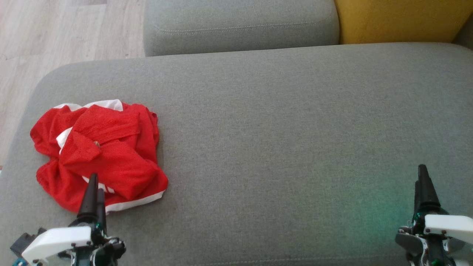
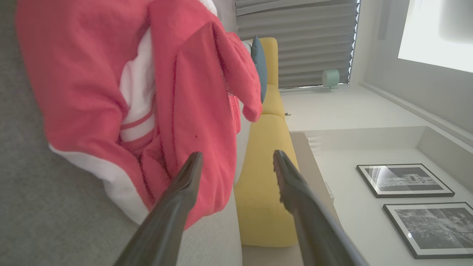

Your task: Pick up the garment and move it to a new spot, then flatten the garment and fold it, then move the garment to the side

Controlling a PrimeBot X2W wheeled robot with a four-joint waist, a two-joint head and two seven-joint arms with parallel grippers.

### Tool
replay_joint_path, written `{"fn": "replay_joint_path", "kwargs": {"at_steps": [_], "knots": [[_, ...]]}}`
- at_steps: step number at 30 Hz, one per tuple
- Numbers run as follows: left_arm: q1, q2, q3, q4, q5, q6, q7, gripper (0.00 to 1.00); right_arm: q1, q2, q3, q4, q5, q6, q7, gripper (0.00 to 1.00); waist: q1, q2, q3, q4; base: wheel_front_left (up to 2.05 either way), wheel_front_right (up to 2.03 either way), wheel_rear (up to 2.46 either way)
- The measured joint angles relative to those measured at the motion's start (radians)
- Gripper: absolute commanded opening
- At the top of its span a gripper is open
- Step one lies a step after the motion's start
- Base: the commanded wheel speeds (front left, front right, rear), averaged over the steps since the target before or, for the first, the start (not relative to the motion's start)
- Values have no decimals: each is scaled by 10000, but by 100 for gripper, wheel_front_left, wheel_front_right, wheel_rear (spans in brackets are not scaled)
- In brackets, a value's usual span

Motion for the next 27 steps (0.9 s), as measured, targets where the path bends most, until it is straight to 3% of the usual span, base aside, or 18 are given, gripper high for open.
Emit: {"fn": "replay_joint_path", "kwargs": {"at_steps": [11, 27], "knots": [[-10, 8, -201, -788, 1340, 232, -268, 100, 0, 0, 58, -805, -1988, 0, -299, 100, 0, 0, 32, 7, 0, 0, 0], [-12, 23, -1394, -1737, 4566, 596, -731, 100, 8, -2, 568, -1649, -5409, 2, -713, 100, 0, 0, 101, 16, 0, 0, 0]]}}
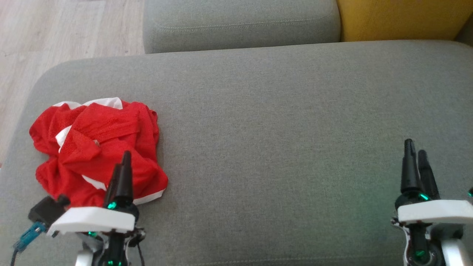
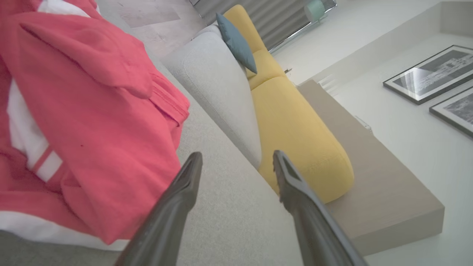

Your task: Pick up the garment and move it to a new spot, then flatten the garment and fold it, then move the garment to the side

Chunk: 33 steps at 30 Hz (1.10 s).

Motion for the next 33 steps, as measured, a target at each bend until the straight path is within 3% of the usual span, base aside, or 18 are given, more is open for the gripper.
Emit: {"fn": "replay_joint_path", "kwargs": {"at_steps": [8, 16, 27, 33], "knots": [[-1, 21, -598, -132, 1396, 257, -228, 100, 5, -2, 221, -234, -1432, 0, -272, 100, 0, 0, 5, 9, 0, 0, 0], [-5, 40, -947, -539, 2847, 915, -489, 100, 35, -4, 533, -399, -2886, 0, -516, 100, 0, 0, -14, -14, 0, 0, 0], [-35, 48, -1260, -815, 4535, 1302, -765, 100, 367, -6, 897, -407, -4372, 0, -796, 100, 0, 0, -24, -39, 0, 0, 0], [-35, 355, -1843, -734, 5781, 1676, -943, 100, 403, -8, 984, -428, -5093, 0, -970, 100, 0, 0, -41, -25, 0, 0, 0]]}}
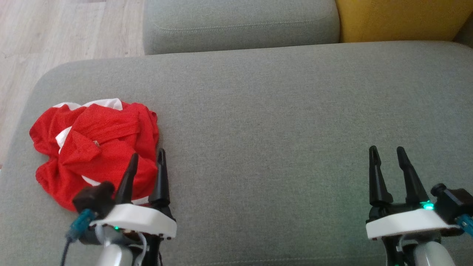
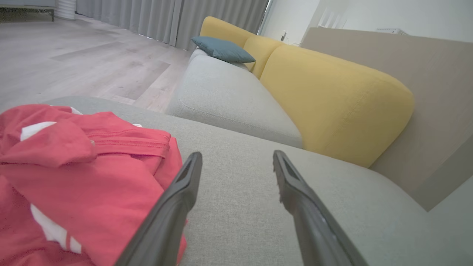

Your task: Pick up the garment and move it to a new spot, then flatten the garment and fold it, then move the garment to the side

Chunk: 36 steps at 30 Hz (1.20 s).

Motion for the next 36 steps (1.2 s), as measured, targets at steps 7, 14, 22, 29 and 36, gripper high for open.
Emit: {"fn": "replay_joint_path", "kwargs": {"at_steps": [7, 14, 22, 29, 36], "knots": [[-6, 389, -717, 128, 1062, 639, -211, 100, 16, 0, 21, -184, -564, 2, -221, 100, 0, 0, -31, 33, 0, 0, 0], [-56, 692, -1371, 132, 1908, 1323, -422, 100, 265, -2, 88, -301, -1455, 2, -431, 100, 0, 0, -54, 42, 0, 0, 0], [-412, 1137, -2359, 4, 2978, 1858, -617, 100, 283, -4, 159, -529, -2546, 2, -662, 100, 0, 0, -3, 40, 0, 0, 0], [-484, 1195, -2742, -249, 3335, 2435, -872, 100, 305, -6, 186, -698, -3313, 2, -857, 100, 0, 0, 8, 22, 0, 0, 0], [-453, 1014, -2679, -558, 3478, 2297, -1047, 100, 442, -8, 73, -809, -3154, 2, -1078, 100, 0, 0, 10, 66, 0, 0, 0]]}}
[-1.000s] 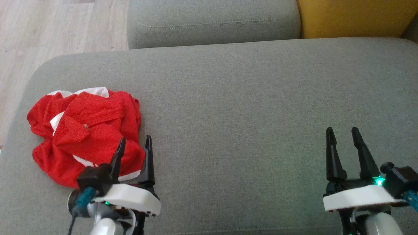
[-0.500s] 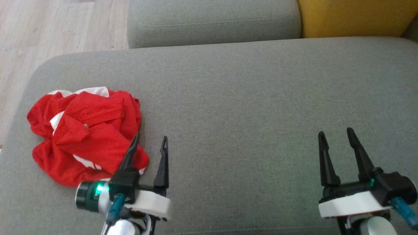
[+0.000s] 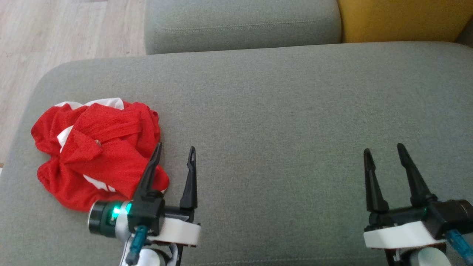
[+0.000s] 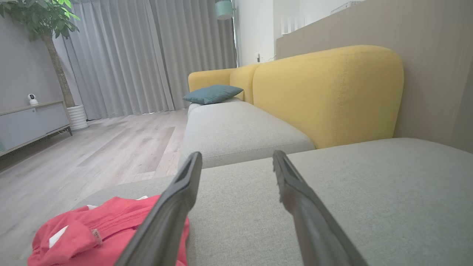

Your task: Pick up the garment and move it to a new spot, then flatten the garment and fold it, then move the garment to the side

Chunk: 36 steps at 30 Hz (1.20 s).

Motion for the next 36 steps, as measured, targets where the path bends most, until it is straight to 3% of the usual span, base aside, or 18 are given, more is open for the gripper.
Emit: {"fn": "replay_joint_path", "kwargs": {"at_steps": [6, 16, 28, 36], "knots": [[153, -543, 861, -107, -297, -922, -10, 100, -2, 0, -217, 274, 1018, 2, -8, 100, 0, 0, 0, 54, 0, 0, 0], [817, -1047, 2073, 918, -546, -1814, -10, 100, -3, 0, -474, 930, 1870, 2, -8, 100, 0, 0, -88, 31, 0, 0, 0], [813, -1089, 2278, 1137, -830, -1981, -10, 100, -3, 0, -566, 1103, 2013, 2, -8, 100, 0, 0, -125, 140, 0, 0, 0], [793, -1095, 2291, 1154, -895, -1962, -10, 100, 0, 0, -353, 1139, 2013, 2, -8, 100, 0, 0, -114, 915, 0, 0, 0]]}}
